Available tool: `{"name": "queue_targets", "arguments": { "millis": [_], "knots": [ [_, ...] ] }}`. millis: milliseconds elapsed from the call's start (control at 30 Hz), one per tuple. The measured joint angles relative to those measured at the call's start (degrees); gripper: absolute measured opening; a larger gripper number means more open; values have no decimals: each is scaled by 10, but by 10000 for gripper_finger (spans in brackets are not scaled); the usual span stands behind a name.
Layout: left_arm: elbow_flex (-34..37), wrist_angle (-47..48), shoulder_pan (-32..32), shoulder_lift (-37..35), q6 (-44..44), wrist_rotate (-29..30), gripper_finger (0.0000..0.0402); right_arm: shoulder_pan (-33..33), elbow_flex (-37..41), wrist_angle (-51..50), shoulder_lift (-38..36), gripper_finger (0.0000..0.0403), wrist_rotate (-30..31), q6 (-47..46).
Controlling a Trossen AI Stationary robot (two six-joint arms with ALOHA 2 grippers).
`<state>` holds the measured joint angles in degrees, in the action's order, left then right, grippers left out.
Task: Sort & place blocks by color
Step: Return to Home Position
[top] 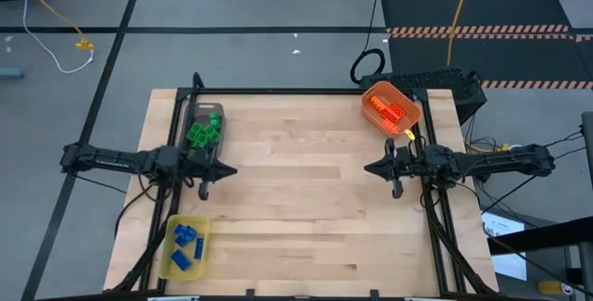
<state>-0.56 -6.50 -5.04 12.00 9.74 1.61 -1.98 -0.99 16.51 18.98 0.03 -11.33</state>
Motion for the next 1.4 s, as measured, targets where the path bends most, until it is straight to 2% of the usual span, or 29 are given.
{"name": "queue_targets", "arguments": {
  "millis": [267,633,833,1100,1400],
  "knots": [
    [0,-1,0,-25,-38,-41,2,0,0,12,-20,0,-3,16],
    [0,44,28,-67,-48,-65,1,0,1,-34,-79,0,-16,20],
    [-12,81,44,-89,-49,-68,5,0,1,-82,-129,0,-18,20],
    [-12,83,55,-91,-40,-67,12,0,1,-124,-187,0,-18,28],
    [-12,80,55,-90,-39,-65,16,0,1,-132,-189,0,-16,24]
  ]
}}
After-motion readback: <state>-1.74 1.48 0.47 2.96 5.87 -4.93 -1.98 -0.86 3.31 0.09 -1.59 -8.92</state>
